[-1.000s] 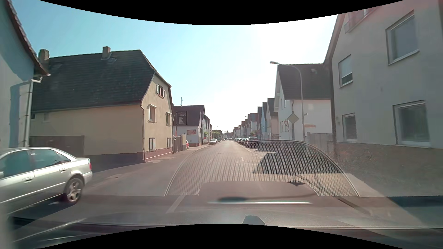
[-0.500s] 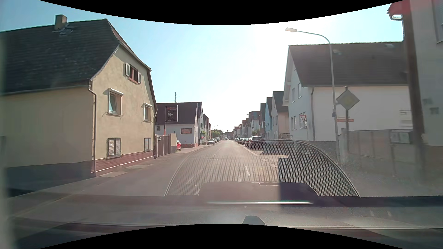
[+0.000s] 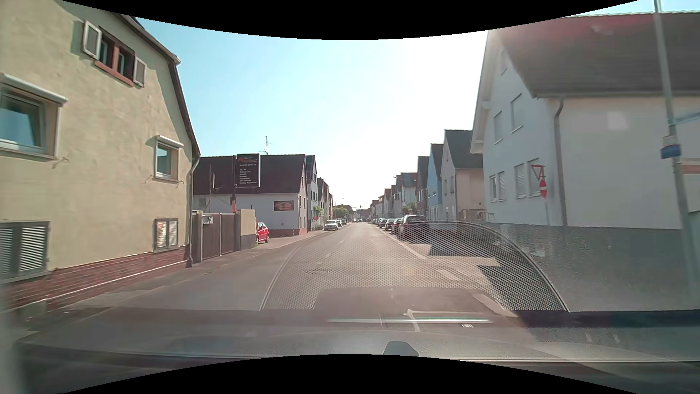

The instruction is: Follow the waypoints while adhering to traffic rules and regulations

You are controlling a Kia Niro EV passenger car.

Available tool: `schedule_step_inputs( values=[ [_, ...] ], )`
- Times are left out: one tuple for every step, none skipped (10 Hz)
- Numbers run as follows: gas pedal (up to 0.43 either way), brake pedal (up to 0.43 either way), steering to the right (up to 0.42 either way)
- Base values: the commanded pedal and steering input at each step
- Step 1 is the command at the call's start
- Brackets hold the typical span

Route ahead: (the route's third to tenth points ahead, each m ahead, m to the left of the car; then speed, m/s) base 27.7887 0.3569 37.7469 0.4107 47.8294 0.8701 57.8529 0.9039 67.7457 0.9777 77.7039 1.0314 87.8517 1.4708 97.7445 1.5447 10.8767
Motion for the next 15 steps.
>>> schedule_step_inputs(
  values=[
    [0.11,0.0,-0.007],
    [0.11,0.0,-0.007],
    [0.098,0.0,-0.006],
    [0.098,0.0,-0.006],
    [0.098,0.0,-0.007],
    [0.087,0.0,-0.007],
    [0.087,0.0,-0.008],
    [0.087,0.0,-0.009],
    [0.087,0.0,-0.009],
    [0.087,0.0,-0.01],
    [0.087,0.0,-0.012],
    [0.087,0.0,-0.014],
    [0.067,0.0,-0.015],
    [0.047,0.0,-0.014],
    [0.02,0.0,-0.014]
  ],
)
